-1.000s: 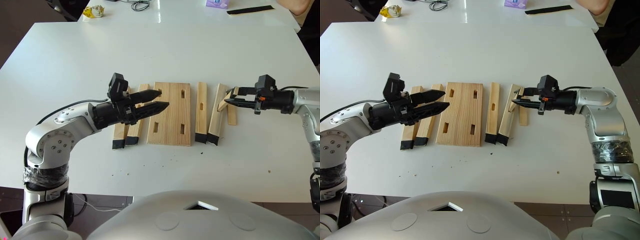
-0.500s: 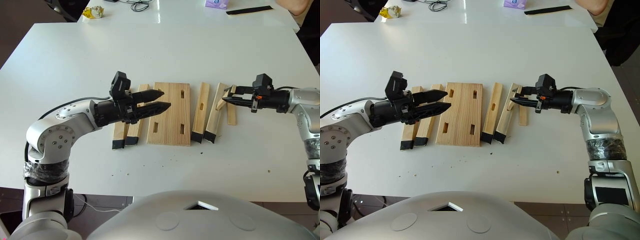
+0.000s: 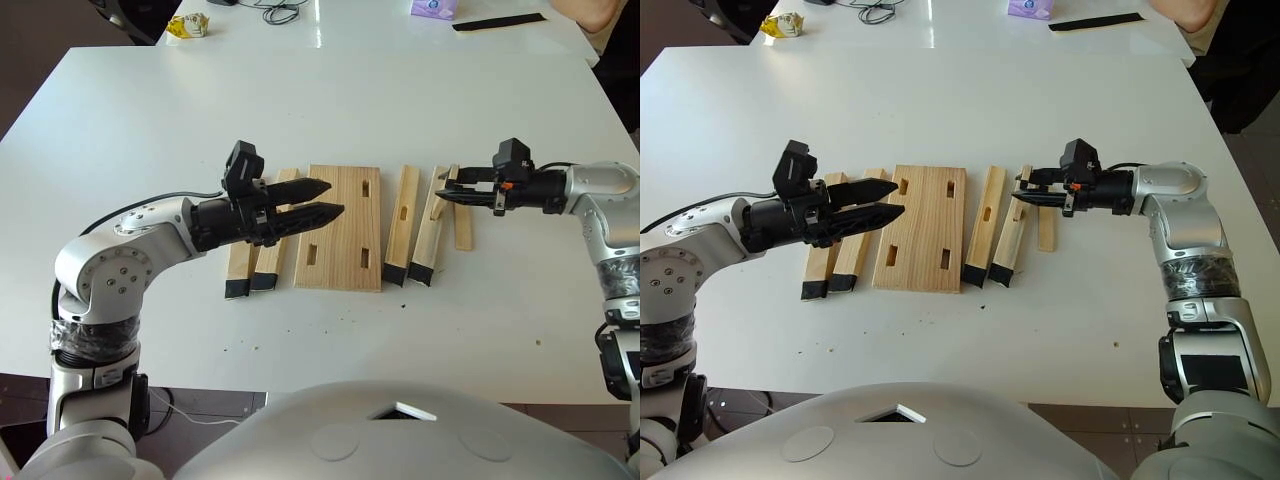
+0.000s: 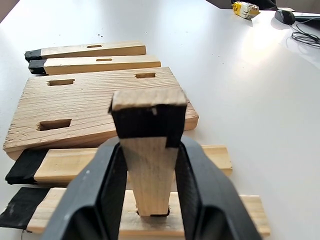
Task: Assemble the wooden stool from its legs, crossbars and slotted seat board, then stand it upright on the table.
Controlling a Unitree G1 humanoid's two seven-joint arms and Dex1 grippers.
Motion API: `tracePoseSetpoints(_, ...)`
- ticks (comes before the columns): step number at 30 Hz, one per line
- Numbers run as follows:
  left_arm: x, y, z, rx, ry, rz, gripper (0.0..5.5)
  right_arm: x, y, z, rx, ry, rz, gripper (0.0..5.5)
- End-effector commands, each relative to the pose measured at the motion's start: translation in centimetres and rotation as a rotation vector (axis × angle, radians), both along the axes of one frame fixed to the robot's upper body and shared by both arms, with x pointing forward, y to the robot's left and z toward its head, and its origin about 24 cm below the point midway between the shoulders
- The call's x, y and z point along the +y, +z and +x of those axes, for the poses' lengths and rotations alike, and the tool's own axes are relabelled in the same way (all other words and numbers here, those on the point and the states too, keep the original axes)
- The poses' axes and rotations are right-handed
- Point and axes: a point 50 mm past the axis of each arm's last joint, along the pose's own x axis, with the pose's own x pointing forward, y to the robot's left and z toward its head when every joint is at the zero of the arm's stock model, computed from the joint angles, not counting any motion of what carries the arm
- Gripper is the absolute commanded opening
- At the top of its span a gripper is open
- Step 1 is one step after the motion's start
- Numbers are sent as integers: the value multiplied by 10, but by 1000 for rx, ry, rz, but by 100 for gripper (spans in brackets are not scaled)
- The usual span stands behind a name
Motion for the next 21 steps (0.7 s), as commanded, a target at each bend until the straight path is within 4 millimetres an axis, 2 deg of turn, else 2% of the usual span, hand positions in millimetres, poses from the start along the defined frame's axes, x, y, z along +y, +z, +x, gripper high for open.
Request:
tracePoseSetpoints(1,0,2,2,-6,-8,16,315,-10,-43,-17,130,-93,-85,130)
tracePoseSetpoints(3,0,2,3,-7,-4,16,315,-12,-47,-16,133,-136,-91,176)
tracePoseSetpoints(7,1,3,5,-8,-1,14,315,-13,-50,-20,110,-179,-77,228)
tracePoseSetpoints(12,2,3,7,-12,9,11,315,-18,-41,-18,57,-238,-40,293)
tracePoseSetpoints(16,2,3,7,-16,16,9,315,-23,-24,-19,15,-253,-4,297)
tracePoseSetpoints(21,3,4,7,-23,23,7,315,-22,-3,-35,-4,-204,29,297)
